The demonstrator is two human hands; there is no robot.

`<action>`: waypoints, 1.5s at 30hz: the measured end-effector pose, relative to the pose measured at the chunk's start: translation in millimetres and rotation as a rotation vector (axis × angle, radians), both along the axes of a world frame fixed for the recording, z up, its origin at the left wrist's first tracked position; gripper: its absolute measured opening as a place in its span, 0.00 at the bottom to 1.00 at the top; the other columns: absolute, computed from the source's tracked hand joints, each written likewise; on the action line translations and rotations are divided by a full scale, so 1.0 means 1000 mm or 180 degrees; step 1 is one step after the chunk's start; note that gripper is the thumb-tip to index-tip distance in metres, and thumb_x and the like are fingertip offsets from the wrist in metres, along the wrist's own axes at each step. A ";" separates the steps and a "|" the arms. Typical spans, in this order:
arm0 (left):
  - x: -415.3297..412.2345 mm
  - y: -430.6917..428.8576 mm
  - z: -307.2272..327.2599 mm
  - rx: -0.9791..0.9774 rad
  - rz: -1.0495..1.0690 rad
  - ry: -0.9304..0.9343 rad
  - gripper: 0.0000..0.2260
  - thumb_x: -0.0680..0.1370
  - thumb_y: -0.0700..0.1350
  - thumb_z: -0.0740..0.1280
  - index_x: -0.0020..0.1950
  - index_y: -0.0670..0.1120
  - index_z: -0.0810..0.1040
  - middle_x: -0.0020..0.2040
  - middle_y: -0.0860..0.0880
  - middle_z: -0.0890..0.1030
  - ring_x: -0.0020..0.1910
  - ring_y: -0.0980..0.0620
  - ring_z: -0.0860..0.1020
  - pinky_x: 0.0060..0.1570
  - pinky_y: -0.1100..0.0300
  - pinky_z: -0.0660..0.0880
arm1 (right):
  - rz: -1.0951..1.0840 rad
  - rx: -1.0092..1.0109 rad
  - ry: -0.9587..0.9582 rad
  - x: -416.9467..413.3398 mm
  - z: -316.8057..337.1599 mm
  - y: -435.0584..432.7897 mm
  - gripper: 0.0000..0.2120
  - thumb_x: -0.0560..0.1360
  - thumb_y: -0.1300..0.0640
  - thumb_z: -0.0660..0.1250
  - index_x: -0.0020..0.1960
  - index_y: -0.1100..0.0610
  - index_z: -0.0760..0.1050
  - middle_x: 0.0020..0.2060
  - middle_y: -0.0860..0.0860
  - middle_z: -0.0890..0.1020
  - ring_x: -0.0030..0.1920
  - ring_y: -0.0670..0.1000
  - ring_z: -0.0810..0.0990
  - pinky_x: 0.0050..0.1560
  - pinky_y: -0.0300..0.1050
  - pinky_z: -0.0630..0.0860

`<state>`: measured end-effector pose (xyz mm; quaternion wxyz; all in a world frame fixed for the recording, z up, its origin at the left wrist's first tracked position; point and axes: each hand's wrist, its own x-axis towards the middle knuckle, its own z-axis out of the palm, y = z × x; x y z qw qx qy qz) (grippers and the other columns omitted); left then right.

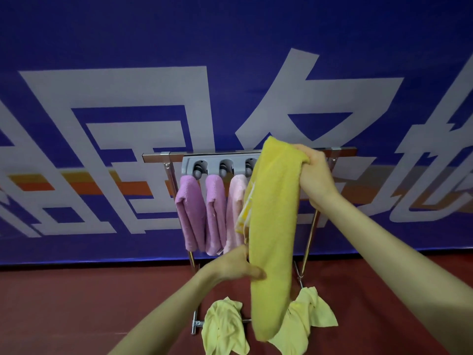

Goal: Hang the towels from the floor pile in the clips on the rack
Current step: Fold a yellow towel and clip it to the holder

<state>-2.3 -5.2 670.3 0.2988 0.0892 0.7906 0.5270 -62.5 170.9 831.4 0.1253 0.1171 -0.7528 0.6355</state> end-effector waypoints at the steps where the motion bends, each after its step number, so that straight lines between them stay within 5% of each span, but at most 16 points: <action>1: 0.001 0.001 -0.006 -0.0129 -0.0044 0.0017 0.19 0.71 0.36 0.72 0.62 0.40 0.77 0.60 0.44 0.81 0.58 0.51 0.79 0.60 0.56 0.76 | -0.0034 -0.0085 0.0021 -0.001 0.006 0.002 0.10 0.75 0.68 0.64 0.54 0.61 0.79 0.44 0.52 0.83 0.44 0.46 0.81 0.44 0.36 0.78; 8: 0.005 -0.022 -0.034 -0.1758 -0.0397 0.0317 0.19 0.63 0.59 0.68 0.49 0.51 0.77 0.49 0.51 0.80 0.51 0.53 0.76 0.59 0.54 0.72 | -0.0459 -0.0219 0.0114 -0.009 0.028 0.021 0.09 0.74 0.69 0.61 0.47 0.62 0.79 0.38 0.56 0.80 0.38 0.50 0.78 0.37 0.46 0.75; 12: 0.003 -0.046 -0.043 -0.1249 0.0236 -0.0132 0.19 0.61 0.53 0.72 0.49 0.48 0.80 0.46 0.50 0.82 0.42 0.57 0.79 0.45 0.63 0.77 | -0.0634 -0.0295 0.0012 -0.012 0.030 0.025 0.14 0.74 0.70 0.59 0.38 0.54 0.76 0.30 0.51 0.77 0.28 0.45 0.75 0.30 0.44 0.71; 17: 0.006 -0.062 -0.043 -0.0649 0.1157 -0.0340 0.10 0.69 0.36 0.66 0.50 0.38 0.74 0.34 0.44 0.78 0.27 0.54 0.77 0.29 0.63 0.73 | -0.0836 -0.0273 -0.0054 -0.017 0.027 0.026 0.15 0.70 0.71 0.58 0.38 0.55 0.78 0.33 0.50 0.79 0.37 0.49 0.76 0.39 0.46 0.73; 20: 0.003 -0.066 -0.043 -0.0956 0.1345 -0.0062 0.18 0.66 0.44 0.65 0.53 0.37 0.76 0.41 0.45 0.79 0.39 0.50 0.77 0.40 0.58 0.74 | -0.0838 0.0155 -0.0040 -0.018 0.020 0.023 0.13 0.69 0.67 0.58 0.40 0.55 0.79 0.35 0.50 0.81 0.41 0.53 0.79 0.43 0.49 0.76; 23: -0.001 -0.062 -0.029 -0.1132 0.1387 0.0392 0.09 0.74 0.41 0.66 0.53 0.43 0.76 0.50 0.47 0.80 0.51 0.49 0.78 0.52 0.57 0.74 | -0.0846 0.0600 -0.0044 -0.017 0.014 0.019 0.12 0.70 0.65 0.59 0.45 0.59 0.80 0.41 0.55 0.84 0.47 0.57 0.81 0.49 0.57 0.78; 27: -0.009 -0.038 0.013 -0.0639 0.1530 0.1000 0.09 0.76 0.39 0.65 0.57 0.46 0.75 0.54 0.51 0.79 0.52 0.53 0.76 0.46 0.69 0.71 | -0.0796 0.1072 -0.0104 -0.009 0.006 0.008 0.17 0.74 0.69 0.57 0.56 0.58 0.78 0.48 0.54 0.82 0.50 0.53 0.78 0.51 0.49 0.75; 31: -0.011 0.003 0.057 0.0033 0.1460 0.1663 0.16 0.76 0.42 0.68 0.62 0.44 0.72 0.60 0.52 0.76 0.59 0.55 0.75 0.57 0.63 0.71 | -0.0543 0.1555 -0.0348 -0.003 -0.003 0.001 0.18 0.75 0.65 0.55 0.61 0.56 0.75 0.54 0.58 0.80 0.57 0.59 0.76 0.56 0.55 0.75; 37: -0.023 0.061 0.081 0.0751 0.1060 0.1656 0.22 0.71 0.46 0.70 0.62 0.47 0.67 0.60 0.51 0.74 0.57 0.59 0.75 0.58 0.61 0.74 | -0.0341 0.1788 -0.0800 0.005 -0.005 0.003 0.11 0.67 0.56 0.56 0.43 0.50 0.76 0.43 0.56 0.81 0.50 0.61 0.78 0.48 0.52 0.75; 41: -0.032 0.077 0.073 0.0479 0.1142 0.1823 0.20 0.73 0.45 0.69 0.61 0.46 0.67 0.53 0.52 0.75 0.52 0.56 0.75 0.51 0.61 0.72 | -0.0253 0.1946 -0.1087 0.004 -0.010 0.009 0.18 0.71 0.63 0.59 0.60 0.57 0.73 0.52 0.57 0.79 0.55 0.59 0.76 0.48 0.49 0.73; 45: -0.038 0.073 0.064 0.0270 0.1234 0.1995 0.18 0.73 0.40 0.59 0.64 0.43 0.70 0.54 0.50 0.77 0.53 0.53 0.75 0.51 0.58 0.71 | -0.0327 0.1960 -0.1055 0.001 -0.016 0.020 0.14 0.72 0.65 0.58 0.56 0.61 0.75 0.48 0.59 0.79 0.49 0.59 0.77 0.41 0.48 0.72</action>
